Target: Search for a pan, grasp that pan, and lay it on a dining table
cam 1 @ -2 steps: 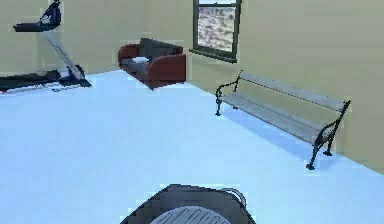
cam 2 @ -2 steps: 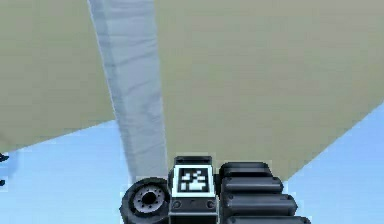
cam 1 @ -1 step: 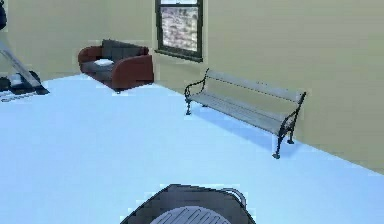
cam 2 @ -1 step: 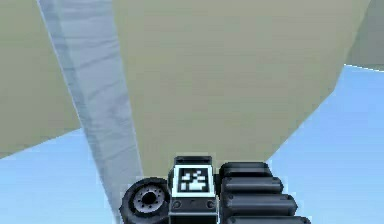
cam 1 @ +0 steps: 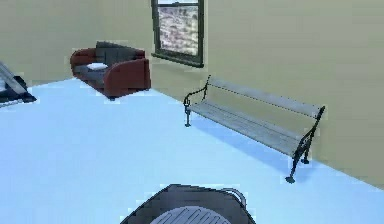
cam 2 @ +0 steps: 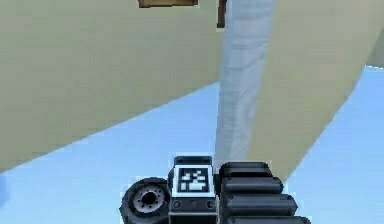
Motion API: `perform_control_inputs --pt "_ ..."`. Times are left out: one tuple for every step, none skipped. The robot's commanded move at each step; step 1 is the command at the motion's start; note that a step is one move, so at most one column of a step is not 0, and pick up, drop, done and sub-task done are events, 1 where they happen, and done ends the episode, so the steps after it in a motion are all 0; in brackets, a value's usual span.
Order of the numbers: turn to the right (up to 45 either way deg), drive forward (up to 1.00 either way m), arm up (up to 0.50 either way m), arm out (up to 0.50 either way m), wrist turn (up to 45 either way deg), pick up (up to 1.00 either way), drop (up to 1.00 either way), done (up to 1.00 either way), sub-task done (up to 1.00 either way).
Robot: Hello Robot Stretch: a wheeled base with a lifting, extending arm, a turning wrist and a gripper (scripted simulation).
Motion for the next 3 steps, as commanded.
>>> perform_control_inputs --pt "42.0 0.00 0.00 0.00 0.0 0.00 0.00 0.00 0.00" --pt "0.0 0.40 0.00 0.00 0.0 0.00 0.00 0.00 0.00" --pt "45.0 0.00 0.00 0.00 0.0 0.00 0.00 0.00 0.00"
